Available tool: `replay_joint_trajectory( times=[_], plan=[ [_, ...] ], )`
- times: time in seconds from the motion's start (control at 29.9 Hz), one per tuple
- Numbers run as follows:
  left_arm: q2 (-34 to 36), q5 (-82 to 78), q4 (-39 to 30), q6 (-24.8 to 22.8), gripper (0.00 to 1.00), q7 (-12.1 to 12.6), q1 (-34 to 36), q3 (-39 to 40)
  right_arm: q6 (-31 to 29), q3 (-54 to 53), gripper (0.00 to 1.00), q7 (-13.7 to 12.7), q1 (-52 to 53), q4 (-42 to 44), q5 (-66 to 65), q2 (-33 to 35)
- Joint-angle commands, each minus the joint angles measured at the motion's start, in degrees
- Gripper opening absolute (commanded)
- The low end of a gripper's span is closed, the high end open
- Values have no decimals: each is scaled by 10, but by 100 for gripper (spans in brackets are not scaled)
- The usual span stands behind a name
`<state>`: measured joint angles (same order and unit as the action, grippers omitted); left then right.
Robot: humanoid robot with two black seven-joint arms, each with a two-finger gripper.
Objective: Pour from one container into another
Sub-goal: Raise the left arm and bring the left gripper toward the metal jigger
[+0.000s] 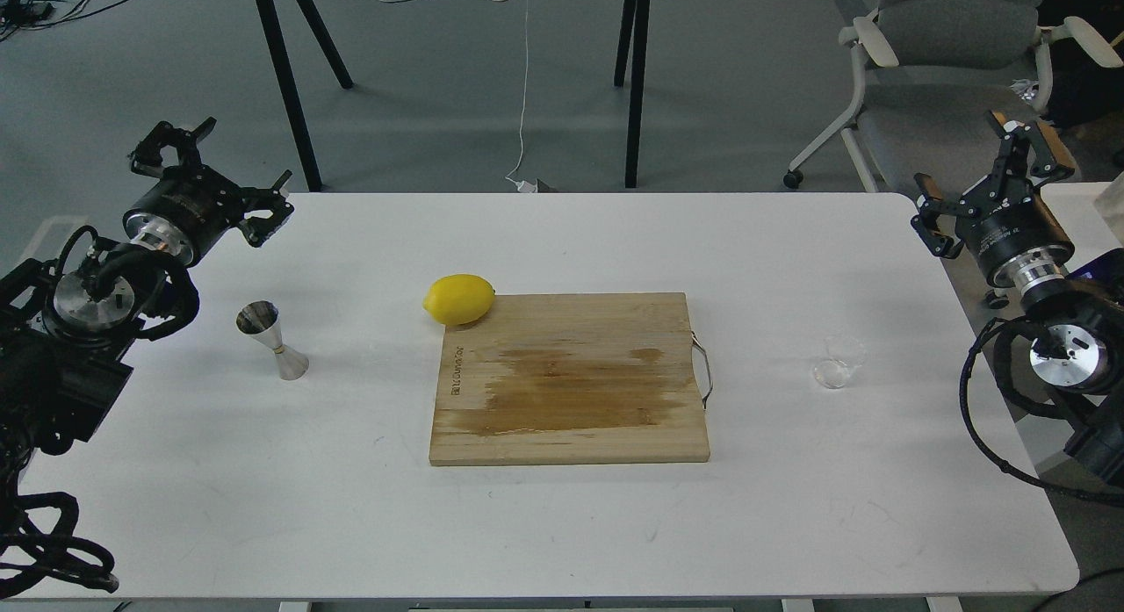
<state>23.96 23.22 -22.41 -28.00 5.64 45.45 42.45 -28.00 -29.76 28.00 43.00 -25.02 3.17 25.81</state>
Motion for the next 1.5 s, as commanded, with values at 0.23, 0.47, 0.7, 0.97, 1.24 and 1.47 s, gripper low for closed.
replay_joint_trajectory(
  times=[0.23, 0.47, 0.7, 0.97, 1.24, 1.47],
  plan=[
    [7, 9, 26, 0, 100, 0, 3, 12, 0, 1, 100, 0, 2, -1, 0, -1],
    [-11, 20, 109, 0, 100, -44, 22, 22, 0, 1, 100, 0, 3, 0, 0, -1],
    [89, -135, 116, 0, 100, -305, 74, -101, 0, 0, 100, 0, 12, -2, 1, -1],
    [185, -236, 115, 0, 100, -336, 159, -166, 0, 0, 100, 0, 20, -5, 1, -1],
    [215, -294, 108, 0, 100, -336, 163, -182, 0, 0, 100, 0, 19, -4, 1, -1],
    [201, -527, 99, 0, 100, -336, 240, -192, 0, 1, 100, 0, 17, -5, 1, -1]
  ],
)
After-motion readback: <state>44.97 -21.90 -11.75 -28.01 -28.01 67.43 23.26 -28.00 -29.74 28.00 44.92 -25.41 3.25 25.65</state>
